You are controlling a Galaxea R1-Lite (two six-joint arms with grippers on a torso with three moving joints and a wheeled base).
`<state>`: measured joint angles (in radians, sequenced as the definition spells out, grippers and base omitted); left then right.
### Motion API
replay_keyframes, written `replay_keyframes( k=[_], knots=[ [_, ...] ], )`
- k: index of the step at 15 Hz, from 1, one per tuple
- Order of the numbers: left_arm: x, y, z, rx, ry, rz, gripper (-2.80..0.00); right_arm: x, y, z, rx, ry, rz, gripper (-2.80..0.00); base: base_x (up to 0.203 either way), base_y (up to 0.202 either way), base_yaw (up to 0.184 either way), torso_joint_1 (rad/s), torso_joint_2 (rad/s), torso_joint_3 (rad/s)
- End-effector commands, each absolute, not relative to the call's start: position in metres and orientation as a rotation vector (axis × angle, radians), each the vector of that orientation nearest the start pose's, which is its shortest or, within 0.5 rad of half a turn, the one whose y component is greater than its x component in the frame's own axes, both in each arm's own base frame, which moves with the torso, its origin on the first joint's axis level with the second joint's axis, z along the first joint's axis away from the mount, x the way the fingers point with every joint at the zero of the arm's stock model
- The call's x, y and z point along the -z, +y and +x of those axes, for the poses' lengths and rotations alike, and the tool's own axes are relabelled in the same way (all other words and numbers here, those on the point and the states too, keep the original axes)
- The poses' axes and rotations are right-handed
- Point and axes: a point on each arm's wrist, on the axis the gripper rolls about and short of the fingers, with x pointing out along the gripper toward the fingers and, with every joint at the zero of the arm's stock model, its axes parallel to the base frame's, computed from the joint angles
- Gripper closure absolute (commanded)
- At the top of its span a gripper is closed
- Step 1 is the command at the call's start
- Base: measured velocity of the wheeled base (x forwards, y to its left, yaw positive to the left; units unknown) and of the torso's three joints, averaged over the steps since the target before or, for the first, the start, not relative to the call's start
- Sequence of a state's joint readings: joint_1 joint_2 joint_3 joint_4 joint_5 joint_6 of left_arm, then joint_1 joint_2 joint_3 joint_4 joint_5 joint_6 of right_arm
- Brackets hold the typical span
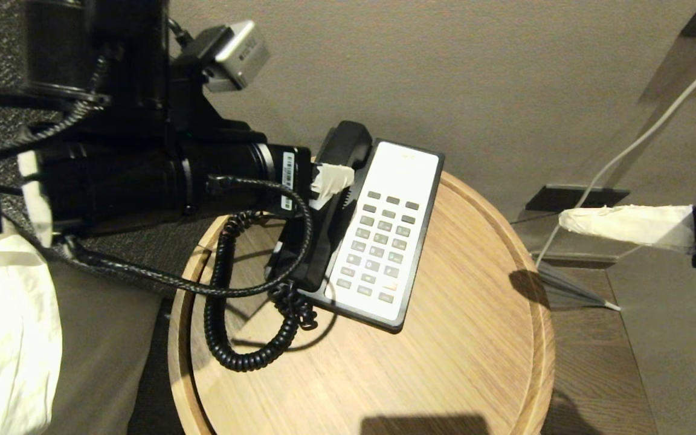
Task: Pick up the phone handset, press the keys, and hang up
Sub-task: Put the handset back, then end the call using the dial pad
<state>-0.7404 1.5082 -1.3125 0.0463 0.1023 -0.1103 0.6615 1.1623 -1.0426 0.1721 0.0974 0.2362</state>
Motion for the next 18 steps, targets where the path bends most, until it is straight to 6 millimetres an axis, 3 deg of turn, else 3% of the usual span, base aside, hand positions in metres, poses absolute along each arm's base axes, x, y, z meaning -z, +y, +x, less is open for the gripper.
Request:
replay_keyframes(
  k=[1,4,5,9,12,14,18],
  knots=[
    [-0.342,-0.157,0.176,0.622,0.169,-0.05,-2.8,-0.299,0.104,0.127,-0.723,0.383,0.136,0.0,0.0,0.0,0.0,0.0,0.0,0.0],
    [-0.366,-0.119,0.135,0.614,0.095,-0.122,-2.8,-0.296,0.112,0.127,-0.759,0.419,0.118,0.0,0.0,0.0,0.0,0.0,0.0,0.0],
    [-0.373,-0.103,0.118,0.611,0.076,-0.154,0.0,-0.295,0.12,0.128,-0.785,0.437,0.107,0.0,0.0,0.0,0.0,0.0,0.0,0.0],
    [-0.391,-0.049,0.058,0.611,-0.044,-0.247,0.0,-0.297,0.153,0.133,-0.879,0.483,0.076,0.0,0.0,0.0,0.0,0.0,0.0,0.0],
    [-0.393,-0.019,0.026,0.6,-0.111,-0.305,0.0,-0.286,0.179,0.137,-0.909,0.537,0.039,0.0,0.0,0.0,0.0,0.0,0.0,0.0],
    [-0.391,-0.008,0.014,0.6,-0.122,-0.331,0.0,-0.277,0.192,0.143,-0.9,0.564,0.025,0.0,0.0,0.0,0.0,0.0,0.0,0.0],
    [-0.389,0.001,0.005,0.602,-0.139,-0.343,0.0,-0.269,0.207,0.137,-0.938,0.605,0.01,0.0,0.0,0.0,0.0,0.0,0.0,0.0]
  ],
)
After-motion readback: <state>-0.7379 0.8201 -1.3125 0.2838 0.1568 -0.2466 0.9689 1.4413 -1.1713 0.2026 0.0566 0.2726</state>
